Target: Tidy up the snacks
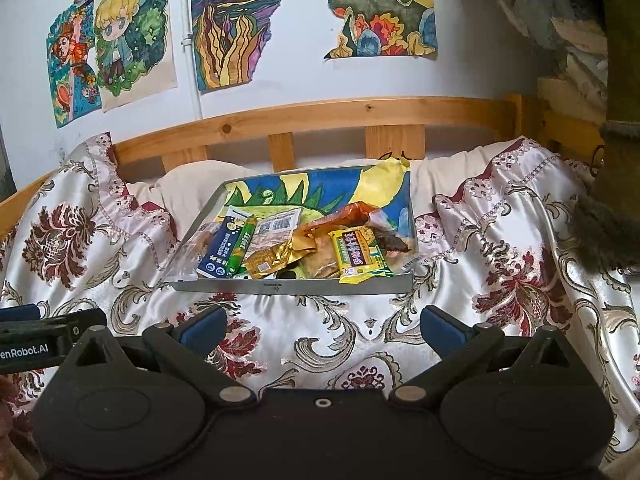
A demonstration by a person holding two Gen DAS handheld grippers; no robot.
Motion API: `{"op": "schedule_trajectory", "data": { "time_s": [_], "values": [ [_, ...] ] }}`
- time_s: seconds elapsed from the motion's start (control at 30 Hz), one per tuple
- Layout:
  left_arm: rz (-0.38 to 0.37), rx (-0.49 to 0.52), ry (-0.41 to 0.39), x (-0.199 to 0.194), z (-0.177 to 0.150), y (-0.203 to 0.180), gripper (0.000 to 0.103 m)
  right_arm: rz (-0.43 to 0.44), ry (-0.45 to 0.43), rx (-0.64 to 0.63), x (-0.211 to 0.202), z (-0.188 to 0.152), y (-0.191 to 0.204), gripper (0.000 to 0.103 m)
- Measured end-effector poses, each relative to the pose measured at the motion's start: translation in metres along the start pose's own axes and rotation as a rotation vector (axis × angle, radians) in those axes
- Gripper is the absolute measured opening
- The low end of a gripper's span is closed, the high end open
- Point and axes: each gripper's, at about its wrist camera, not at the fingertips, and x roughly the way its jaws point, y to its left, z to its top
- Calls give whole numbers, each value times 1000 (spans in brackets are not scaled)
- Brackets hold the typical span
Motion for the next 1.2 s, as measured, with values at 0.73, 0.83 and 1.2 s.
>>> {"op": "schedule_trajectory", "data": {
  "time_s": [0.73,0.83,1.2],
  "values": [
    [0,-1,2,0,-1,0,102,-1,2,0,1,0,0,102],
    [0,-1,2,0,0,0,102,-1,3,0,1,0,0,102],
    [-5,-2,5,1,-3,-1,102,-1,4,0,1,0,0,102]
  ]
}}
